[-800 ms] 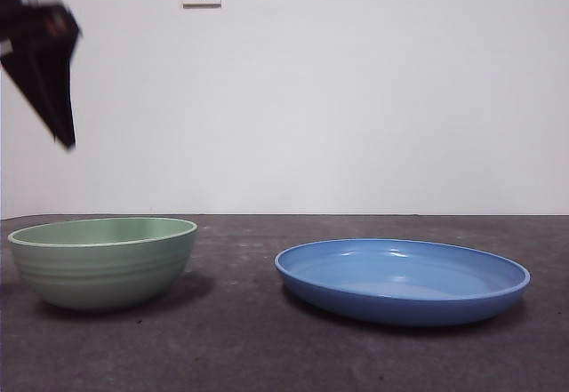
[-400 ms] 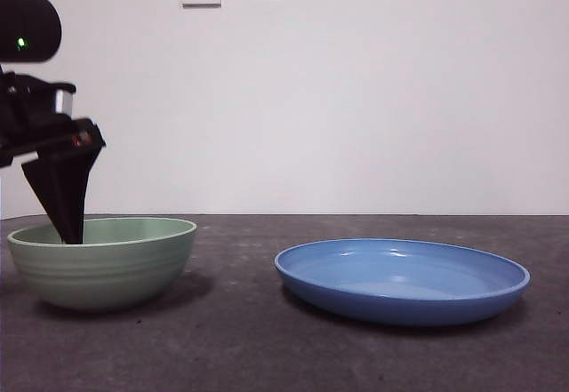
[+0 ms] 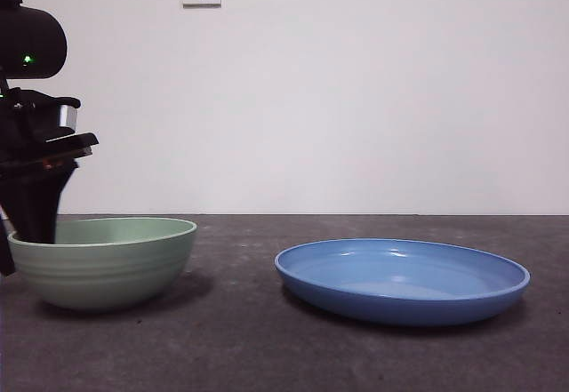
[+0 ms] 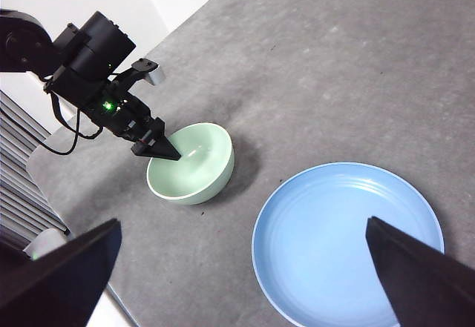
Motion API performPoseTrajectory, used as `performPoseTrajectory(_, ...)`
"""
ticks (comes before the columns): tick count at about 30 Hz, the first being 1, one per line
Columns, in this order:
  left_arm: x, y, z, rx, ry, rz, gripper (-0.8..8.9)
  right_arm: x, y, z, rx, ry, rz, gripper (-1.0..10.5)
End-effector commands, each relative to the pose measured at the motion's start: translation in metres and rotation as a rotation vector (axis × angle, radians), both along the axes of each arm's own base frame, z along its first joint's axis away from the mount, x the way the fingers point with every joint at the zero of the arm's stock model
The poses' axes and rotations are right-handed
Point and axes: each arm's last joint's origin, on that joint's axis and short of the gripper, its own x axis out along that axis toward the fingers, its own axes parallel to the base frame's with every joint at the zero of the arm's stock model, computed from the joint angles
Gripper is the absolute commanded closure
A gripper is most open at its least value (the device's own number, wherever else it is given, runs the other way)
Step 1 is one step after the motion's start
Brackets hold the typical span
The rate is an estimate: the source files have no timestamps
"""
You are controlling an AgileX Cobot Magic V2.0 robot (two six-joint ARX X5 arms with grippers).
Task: Place the green bowl on the blue plate
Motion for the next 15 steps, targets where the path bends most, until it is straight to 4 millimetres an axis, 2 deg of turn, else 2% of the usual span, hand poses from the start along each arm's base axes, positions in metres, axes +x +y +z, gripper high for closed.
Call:
performPoseTrajectory(1, 0.006, -0.001, 0.001, 0.001, -0.020, -0.015, 7.90, -0.001, 0.000, 0.005, 0.002, -0.020, 0.006, 4.0)
performPoseTrajectory(9, 0.010, -0.003, 0.007, -0.004, -0.039, -0.016, 7.99, -0.001, 0.000, 0.005, 0.002, -0.020, 0.006, 4.0)
performPoseTrajectory(15, 0.013, -0.019, 0.032, -0.023, -0.023, 0.004, 7.99, -0.001, 0.000, 0.005, 0.002, -0.020, 0.006, 4.0)
